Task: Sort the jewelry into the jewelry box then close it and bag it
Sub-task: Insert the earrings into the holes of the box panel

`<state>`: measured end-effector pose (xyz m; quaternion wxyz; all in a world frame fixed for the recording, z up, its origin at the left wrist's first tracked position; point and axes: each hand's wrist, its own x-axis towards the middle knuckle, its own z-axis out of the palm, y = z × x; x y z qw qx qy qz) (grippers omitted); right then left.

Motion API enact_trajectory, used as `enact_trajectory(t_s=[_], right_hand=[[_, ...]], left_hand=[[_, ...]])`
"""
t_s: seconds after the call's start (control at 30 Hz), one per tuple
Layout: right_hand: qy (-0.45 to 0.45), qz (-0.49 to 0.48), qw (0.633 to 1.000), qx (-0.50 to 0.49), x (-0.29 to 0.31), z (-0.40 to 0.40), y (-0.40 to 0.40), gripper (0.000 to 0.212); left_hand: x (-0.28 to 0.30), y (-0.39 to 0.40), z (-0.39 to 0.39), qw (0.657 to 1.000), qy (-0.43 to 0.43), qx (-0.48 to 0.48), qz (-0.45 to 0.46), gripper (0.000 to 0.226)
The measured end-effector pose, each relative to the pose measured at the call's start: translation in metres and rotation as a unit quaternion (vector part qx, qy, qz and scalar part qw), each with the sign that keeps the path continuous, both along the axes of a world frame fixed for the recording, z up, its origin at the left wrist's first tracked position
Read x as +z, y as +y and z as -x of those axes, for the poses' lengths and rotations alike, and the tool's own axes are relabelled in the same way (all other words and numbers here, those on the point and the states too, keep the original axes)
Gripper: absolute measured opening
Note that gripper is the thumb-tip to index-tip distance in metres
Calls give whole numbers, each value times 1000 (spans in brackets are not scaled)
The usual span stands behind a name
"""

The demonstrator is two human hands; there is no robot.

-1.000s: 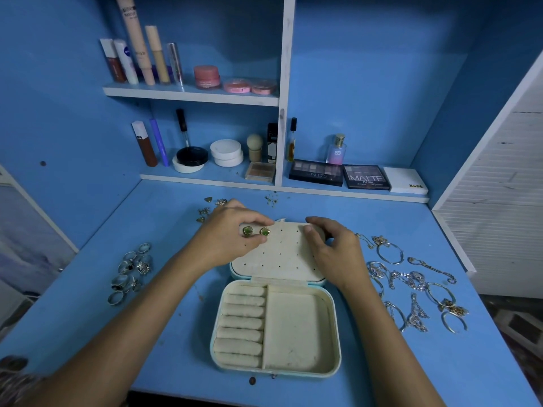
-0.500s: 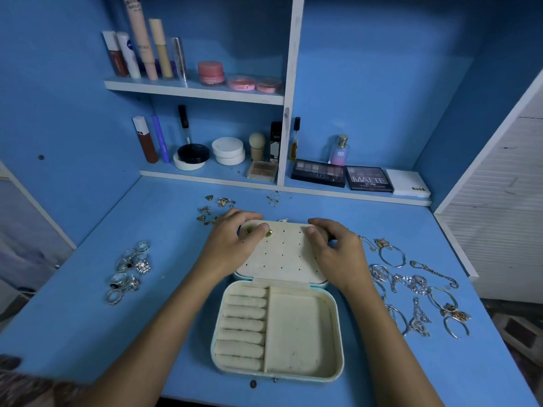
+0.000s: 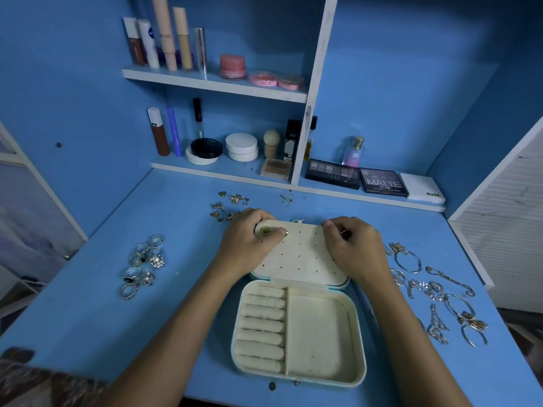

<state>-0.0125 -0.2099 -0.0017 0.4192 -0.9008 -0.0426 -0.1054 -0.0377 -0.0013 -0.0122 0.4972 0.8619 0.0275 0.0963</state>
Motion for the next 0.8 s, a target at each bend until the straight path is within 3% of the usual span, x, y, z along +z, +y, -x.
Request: enact_trajectory(t_s=[0.2,0.5,0.8], right_hand=[[-6,59,998,2,21,-22,10,20],[56,136,982,121,34,-68,40,14],[82,193,973,93,23,-87,61,25]], left_hand=[[-1,0,0,1000,-1,4,0,31],[1,-1,1,1000,-9,3,3,20],[-2,1,-1,1000,-12,0,-12,21]])
